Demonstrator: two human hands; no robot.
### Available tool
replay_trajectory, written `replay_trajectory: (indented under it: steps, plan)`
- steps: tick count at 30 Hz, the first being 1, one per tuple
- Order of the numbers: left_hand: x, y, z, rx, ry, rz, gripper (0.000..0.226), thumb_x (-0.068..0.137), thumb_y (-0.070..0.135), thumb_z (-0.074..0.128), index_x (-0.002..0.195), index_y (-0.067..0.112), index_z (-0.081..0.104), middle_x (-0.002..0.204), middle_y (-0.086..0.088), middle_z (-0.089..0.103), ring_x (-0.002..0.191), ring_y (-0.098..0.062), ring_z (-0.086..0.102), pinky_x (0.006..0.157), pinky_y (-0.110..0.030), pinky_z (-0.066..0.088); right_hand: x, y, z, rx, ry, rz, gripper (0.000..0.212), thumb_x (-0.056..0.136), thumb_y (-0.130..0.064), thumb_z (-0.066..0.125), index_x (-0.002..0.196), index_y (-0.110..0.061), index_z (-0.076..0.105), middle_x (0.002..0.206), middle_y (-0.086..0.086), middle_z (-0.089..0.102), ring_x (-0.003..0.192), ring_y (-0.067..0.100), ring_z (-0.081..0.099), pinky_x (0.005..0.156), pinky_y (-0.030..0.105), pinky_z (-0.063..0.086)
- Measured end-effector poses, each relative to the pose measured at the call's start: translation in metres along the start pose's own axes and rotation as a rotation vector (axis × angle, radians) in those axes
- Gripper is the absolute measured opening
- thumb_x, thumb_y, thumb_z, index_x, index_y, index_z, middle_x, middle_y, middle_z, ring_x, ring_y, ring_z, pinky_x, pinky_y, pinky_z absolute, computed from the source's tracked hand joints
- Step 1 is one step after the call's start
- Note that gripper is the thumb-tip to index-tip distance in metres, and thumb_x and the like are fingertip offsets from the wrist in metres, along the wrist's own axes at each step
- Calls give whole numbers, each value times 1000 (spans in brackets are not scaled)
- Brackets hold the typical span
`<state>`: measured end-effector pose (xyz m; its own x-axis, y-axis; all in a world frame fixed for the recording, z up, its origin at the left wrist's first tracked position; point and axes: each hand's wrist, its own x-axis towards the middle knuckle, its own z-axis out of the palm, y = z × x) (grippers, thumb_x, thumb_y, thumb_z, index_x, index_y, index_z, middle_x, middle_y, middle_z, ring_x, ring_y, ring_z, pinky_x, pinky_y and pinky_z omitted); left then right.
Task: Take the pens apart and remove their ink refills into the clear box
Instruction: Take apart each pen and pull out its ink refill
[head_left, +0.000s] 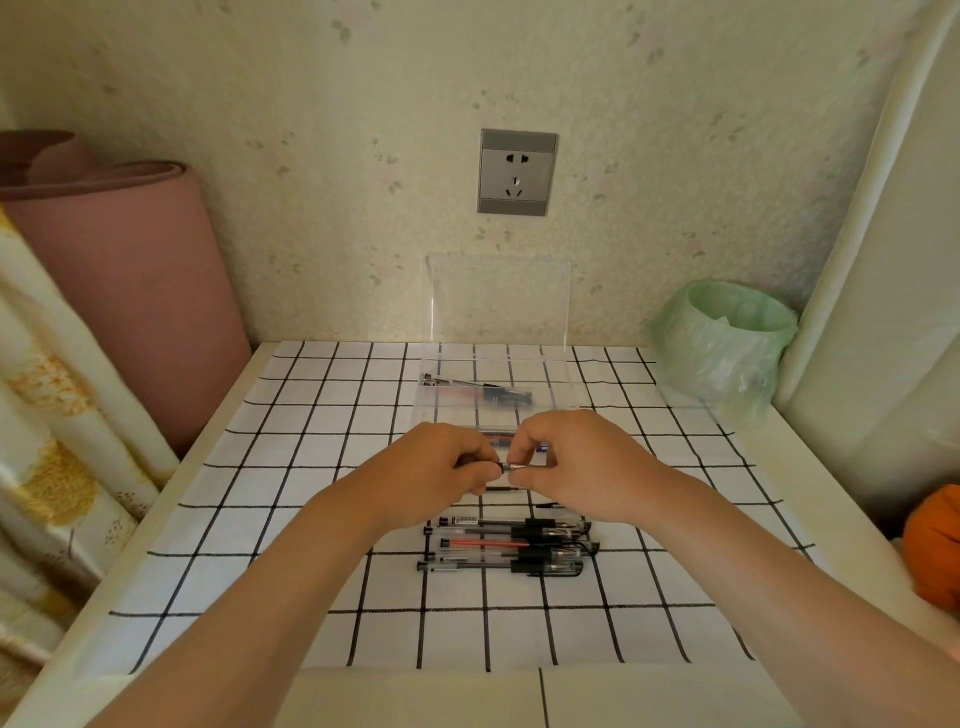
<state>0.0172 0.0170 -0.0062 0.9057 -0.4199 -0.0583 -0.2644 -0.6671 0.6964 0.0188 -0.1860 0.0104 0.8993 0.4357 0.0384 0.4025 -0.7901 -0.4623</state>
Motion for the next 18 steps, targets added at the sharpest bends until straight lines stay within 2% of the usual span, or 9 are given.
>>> replay_trajectory:
  steps: [3,6,10,15,18]
  plan:
    - [-1,-1,-1,28,2,15,13,95,32,59,95,27,70,76,13,67,62,7,55,62,-12,43,1,0,1,-28,-41,-3,17,90,-48,61,95,-35,71,77,-24,55,65,-11,50,59,15,30]
    - [0,-1,-1,26,4,13,11,95,32,59,94,28,70,75,14,66,62,6,55,62,-13,43,0,0,0,-15,-43,-9,25,84,-51,66,106,-39,67,92,-25,61,68,-15,49,63,14,32]
    - [2,-2,1,19,2,13,12,95,32,59,94,28,70,75,13,67,62,6,55,61,-13,41,-1,-1,-2,-28,-2,-15,11,84,-37,72,94,-34,67,64,-25,49,69,-26,46,55,8,26]
    - [3,-5,3,25,-6,8,14,96,34,56,91,30,69,76,15,68,63,3,56,63,-17,46,0,0,0,-23,-40,-5,9,89,-40,65,95,-35,69,70,-25,51,68,-22,47,56,10,27]
    - [3,-5,4,15,-15,5,20,99,32,51,88,29,68,76,13,68,60,6,55,62,-16,43,0,0,-1,-77,-18,-27,10,87,-41,65,95,-36,69,71,-26,51,64,-11,49,56,11,27]
